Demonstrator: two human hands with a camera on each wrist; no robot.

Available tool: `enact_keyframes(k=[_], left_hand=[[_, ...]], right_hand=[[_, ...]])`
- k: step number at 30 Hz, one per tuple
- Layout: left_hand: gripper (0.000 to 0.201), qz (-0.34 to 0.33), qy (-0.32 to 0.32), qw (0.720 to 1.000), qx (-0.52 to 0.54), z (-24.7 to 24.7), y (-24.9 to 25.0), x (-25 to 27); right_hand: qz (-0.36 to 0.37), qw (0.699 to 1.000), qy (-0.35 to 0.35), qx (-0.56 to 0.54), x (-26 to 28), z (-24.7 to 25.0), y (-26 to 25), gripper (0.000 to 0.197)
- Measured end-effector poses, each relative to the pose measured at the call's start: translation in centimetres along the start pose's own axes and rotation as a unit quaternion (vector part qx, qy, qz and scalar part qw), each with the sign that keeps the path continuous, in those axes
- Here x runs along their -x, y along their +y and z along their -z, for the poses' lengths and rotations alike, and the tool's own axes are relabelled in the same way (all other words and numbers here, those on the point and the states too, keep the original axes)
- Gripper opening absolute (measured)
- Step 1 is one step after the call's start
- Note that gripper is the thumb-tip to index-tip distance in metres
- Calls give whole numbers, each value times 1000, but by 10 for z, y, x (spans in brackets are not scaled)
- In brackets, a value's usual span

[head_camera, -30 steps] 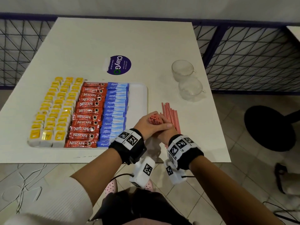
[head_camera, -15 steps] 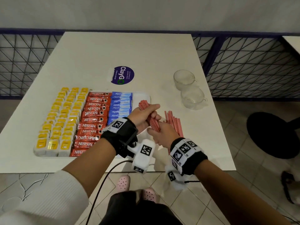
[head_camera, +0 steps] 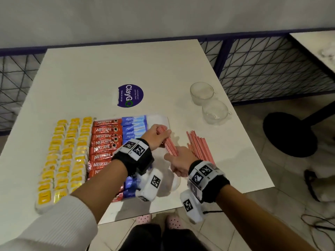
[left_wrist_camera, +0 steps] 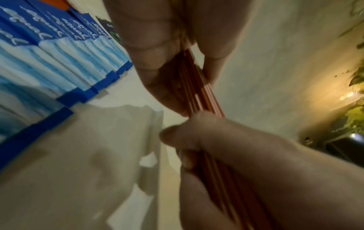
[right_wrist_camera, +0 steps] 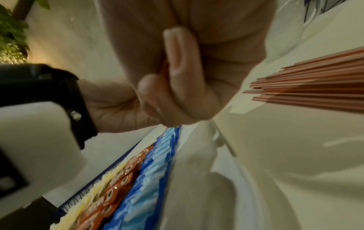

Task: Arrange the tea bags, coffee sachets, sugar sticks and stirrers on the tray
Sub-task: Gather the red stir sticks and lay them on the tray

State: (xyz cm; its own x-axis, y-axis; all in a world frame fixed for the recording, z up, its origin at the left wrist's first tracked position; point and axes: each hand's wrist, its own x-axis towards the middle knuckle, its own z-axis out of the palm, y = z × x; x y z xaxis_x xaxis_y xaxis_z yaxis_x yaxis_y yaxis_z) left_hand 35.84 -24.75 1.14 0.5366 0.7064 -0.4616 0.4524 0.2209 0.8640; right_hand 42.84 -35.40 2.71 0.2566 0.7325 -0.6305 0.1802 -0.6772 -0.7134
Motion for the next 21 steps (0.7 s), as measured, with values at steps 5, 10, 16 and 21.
enact_keyframes(k=[5,10,16,21], left_hand=[[32,-5,-25,988,-151,14,-1,-20],[36,-8,-53,955,-293,25,4,-27],[52,-35,-76,917,-390,25,22,-32],[56,-45,-94,879,-465,25,22,-36]], right_hand=[[-61,997,41,-8,-8,-16,-3,24],[-58,994,70,64,-28,-31,-6,18],[-64,985,110,117,-42,-38,-20,13],[-62,976,108,181,-47,-36,-27,41]])
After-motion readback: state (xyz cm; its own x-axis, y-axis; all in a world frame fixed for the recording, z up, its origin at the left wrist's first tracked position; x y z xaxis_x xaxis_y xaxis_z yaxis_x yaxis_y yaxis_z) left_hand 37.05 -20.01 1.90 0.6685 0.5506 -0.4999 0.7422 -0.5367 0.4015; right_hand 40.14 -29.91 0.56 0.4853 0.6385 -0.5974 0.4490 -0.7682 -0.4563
